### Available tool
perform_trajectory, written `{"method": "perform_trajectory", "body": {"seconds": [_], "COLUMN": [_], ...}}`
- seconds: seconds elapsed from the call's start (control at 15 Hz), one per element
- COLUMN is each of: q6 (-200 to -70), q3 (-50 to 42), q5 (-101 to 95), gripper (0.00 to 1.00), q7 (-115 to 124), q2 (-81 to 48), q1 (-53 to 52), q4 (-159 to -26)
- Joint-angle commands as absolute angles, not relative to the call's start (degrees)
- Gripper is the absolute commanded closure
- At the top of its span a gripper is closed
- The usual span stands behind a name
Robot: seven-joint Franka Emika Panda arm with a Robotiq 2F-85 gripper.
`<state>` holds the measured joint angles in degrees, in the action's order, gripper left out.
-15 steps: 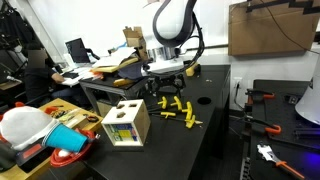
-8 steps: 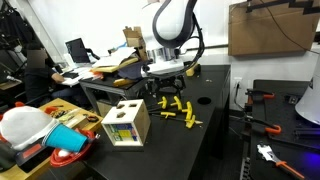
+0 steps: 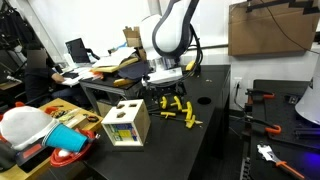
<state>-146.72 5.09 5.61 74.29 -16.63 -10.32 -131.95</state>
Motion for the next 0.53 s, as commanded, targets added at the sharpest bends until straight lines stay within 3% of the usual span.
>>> {"method": "perform_trajectory", "body": {"seconds": [0.0,0.47], "q6": [-149.6,-148.6], "q3": [2.8,2.3], "q5": [6.6,14.1], "gripper": [0.0,0.0], "q7": [76.7,74.8], "q2": [-20.0,-27.6], "q1": [-10.6,-8.8], "q4": [-129.4,-123.6]}}
